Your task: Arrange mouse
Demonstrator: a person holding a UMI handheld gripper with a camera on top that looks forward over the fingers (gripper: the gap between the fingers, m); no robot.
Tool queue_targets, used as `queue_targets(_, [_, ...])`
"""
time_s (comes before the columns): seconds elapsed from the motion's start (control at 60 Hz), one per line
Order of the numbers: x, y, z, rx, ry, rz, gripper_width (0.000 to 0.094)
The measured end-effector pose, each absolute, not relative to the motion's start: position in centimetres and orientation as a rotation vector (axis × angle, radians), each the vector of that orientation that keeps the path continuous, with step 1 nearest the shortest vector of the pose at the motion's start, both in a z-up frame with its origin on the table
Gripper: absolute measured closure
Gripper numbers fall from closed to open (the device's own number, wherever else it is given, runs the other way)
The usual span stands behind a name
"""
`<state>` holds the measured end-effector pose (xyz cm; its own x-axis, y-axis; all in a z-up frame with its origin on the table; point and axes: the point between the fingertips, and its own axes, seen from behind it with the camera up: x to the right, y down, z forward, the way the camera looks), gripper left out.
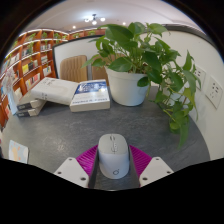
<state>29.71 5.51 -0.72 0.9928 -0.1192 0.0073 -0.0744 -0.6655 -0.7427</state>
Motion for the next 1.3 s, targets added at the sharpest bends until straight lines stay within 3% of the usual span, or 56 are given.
queue_targets(0.3, [29.4, 5.5, -0.2, -2.386, 0.195, -0.131, 0.0575])
queue_targets(0.417, [26.9, 5.7, 6.3, -2.288, 0.236, -0.203, 0.0574])
queue_targets(0.6, [15.9, 5.6, 18.6, -2.099, 0.209, -0.207, 0.0576])
queue_targets(0.7, [8.4, 5.3, 22.6, -2.042, 0.164, -0.162, 0.0576])
queue_targets(0.767, [3.6, 5.2, 23.3, -2.034, 0.127, -0.121, 0.0576])
queue_targets(0.867, [-2.9, 4.6, 21.1, -2.072, 0.072, -0.070, 0.0579])
queue_targets(0.983, [-7.8, 2.7, 14.1, -2.175, 0.031, -0.052, 0.0578])
queue_targets(1.117, [-10.3, -0.8, 5.6, -2.313, 0.036, -0.024, 0.0578])
queue_targets(1.3, [-10.5, -3.8, -0.5, -2.394, 0.036, -0.061, 0.0577])
